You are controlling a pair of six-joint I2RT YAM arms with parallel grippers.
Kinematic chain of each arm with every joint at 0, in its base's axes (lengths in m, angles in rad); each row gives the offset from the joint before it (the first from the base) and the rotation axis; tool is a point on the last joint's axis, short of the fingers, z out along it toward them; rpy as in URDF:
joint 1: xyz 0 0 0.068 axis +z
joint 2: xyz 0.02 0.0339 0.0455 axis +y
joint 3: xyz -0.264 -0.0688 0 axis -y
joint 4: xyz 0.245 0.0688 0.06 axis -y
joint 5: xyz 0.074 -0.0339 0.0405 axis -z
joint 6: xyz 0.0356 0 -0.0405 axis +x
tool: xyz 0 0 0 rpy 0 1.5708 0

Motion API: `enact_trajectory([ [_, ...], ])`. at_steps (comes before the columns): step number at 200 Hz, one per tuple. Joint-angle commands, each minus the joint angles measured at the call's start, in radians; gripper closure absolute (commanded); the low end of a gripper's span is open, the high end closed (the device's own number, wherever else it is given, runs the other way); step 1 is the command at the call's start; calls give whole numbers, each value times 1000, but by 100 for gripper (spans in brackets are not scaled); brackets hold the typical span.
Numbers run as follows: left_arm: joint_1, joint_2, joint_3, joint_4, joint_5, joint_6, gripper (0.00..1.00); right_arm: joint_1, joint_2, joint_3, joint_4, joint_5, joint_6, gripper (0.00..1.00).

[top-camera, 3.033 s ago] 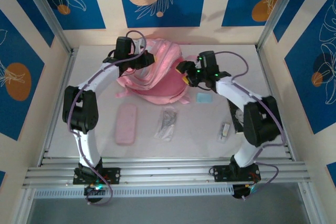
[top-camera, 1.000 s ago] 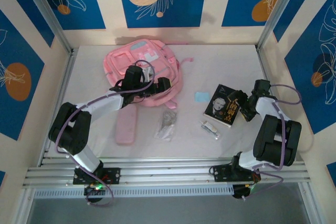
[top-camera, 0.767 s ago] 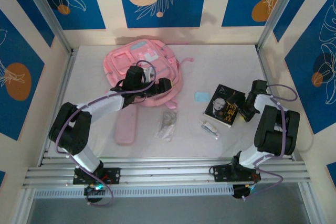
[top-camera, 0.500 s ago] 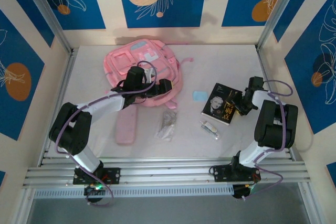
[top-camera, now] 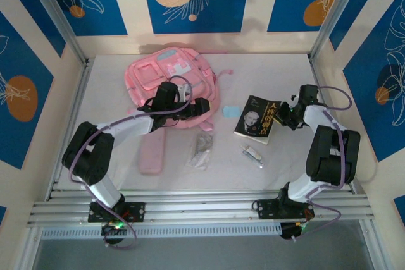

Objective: Pack the student bag

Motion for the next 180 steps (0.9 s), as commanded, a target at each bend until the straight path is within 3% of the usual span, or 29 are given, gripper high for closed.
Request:
enact_trajectory([
  [1, -23, 30, 15, 57, 36, -27, 11, 23, -32, 28, -25, -51, -18, 100],
  [24, -38, 52, 18, 82, 44, -41, 11, 30, -14, 19, -12, -59, -17, 98],
  [35, -45, 62, 19, 93, 51, -48, 11, 33, -7, 7, 7, -72, -13, 88],
  [70, -61, 77, 17, 121, 56, -71, 11, 50, 8, -27, 73, -120, 6, 73],
  [112, -64, 77, 16, 128, 59, -76, 12, 65, 33, -46, 138, -158, 23, 69],
  [157, -71, 92, 16, 148, 63, -90, 12, 98, 39, -29, 146, -145, 32, 70],
  [180, -72, 102, 13, 173, 59, -98, 12, 104, 35, -9, 131, -152, 37, 92],
])
